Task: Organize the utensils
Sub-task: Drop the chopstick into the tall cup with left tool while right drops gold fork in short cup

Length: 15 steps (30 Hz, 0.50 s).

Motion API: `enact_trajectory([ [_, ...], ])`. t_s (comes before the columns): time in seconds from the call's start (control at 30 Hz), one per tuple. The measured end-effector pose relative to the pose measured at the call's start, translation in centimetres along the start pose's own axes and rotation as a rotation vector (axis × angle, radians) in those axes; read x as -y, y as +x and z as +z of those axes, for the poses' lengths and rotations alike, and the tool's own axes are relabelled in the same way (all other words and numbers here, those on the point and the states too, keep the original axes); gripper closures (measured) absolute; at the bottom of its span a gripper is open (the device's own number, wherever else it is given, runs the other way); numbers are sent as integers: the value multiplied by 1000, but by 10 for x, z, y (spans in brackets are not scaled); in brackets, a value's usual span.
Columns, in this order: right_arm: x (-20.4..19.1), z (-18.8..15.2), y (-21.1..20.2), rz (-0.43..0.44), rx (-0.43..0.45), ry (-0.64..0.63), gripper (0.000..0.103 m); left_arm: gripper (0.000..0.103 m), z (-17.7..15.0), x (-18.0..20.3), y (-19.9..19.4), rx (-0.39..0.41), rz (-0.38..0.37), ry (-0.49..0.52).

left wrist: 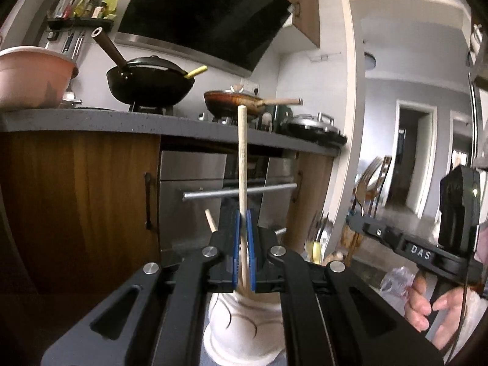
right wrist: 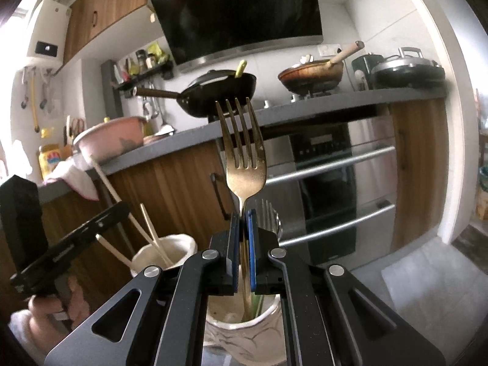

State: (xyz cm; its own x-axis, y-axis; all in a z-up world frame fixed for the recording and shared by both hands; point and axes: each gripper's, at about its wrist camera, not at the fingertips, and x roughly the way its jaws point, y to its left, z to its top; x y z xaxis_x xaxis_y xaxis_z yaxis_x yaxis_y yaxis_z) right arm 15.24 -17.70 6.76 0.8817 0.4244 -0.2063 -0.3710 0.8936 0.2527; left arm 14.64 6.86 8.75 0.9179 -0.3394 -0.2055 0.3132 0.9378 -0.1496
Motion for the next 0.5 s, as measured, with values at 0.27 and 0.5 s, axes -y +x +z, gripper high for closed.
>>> enact_trajectory([
  [0.27,8,-9,13,-24,-52,18,97,95,-11,1,0,-46,10,19],
  [0.5,14,-15,21,-46,-84,27,97,59,-13,2,-7,-33,32,45],
])
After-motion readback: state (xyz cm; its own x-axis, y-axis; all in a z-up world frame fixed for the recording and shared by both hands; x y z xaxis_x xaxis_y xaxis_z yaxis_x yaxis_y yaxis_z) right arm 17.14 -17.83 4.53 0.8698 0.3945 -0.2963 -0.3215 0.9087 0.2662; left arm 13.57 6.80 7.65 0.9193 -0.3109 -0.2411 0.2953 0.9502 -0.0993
